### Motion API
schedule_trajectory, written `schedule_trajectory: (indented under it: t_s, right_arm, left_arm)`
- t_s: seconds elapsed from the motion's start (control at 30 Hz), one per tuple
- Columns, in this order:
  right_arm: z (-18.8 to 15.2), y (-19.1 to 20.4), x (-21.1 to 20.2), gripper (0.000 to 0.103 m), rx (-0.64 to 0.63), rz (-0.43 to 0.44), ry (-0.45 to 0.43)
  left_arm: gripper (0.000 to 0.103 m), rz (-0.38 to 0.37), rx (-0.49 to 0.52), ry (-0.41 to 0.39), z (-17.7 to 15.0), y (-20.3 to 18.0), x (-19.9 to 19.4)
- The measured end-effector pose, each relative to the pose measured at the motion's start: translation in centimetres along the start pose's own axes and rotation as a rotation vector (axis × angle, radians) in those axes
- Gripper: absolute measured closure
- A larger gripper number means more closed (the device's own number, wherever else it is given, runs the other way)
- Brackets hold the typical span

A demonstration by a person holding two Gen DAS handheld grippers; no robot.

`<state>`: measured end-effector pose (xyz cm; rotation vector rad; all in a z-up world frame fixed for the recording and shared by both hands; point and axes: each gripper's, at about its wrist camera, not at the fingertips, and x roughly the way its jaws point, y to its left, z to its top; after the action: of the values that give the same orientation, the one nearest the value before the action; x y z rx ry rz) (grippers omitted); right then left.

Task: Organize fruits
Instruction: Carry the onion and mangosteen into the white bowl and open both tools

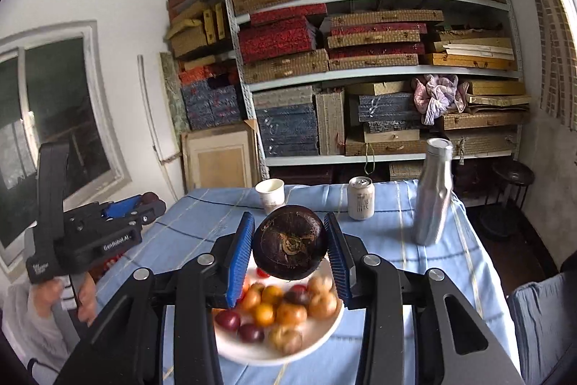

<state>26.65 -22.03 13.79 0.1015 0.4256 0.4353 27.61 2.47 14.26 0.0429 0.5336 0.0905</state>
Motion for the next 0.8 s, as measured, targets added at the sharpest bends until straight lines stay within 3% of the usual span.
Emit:
schedule_trajectory:
  t_s: [0.13, 0.4, 0.67, 0.8]
  right_arm:
    - [0.3, 0.5, 6.1, 0.063, -0.011, -0.020, 0.067]
    - [-3.6, 0.2, 17.9, 0.063, 0.012, -0.030, 0.283]
    - [-7.2, 0.3, 24.6, 0.063, -0.002, -0.055, 0.453]
    - [-8.2, 0.6, 26.0, 0.063, -0.024, -0.078, 0.511]
  left_arm:
    - [0.061, 0.014, 0.031, 0.051, 0.1, -1.2, 5.3]
    - [0.061, -0.034, 0.021, 0.217, -2.5, -2.1, 15.5]
    - [0.061, -0.040, 0.005, 0.332, -5.0, -1.5, 21.6]
    - [0.061, -0.034, 0.006, 0.340, -5.9, -1.4, 22.7]
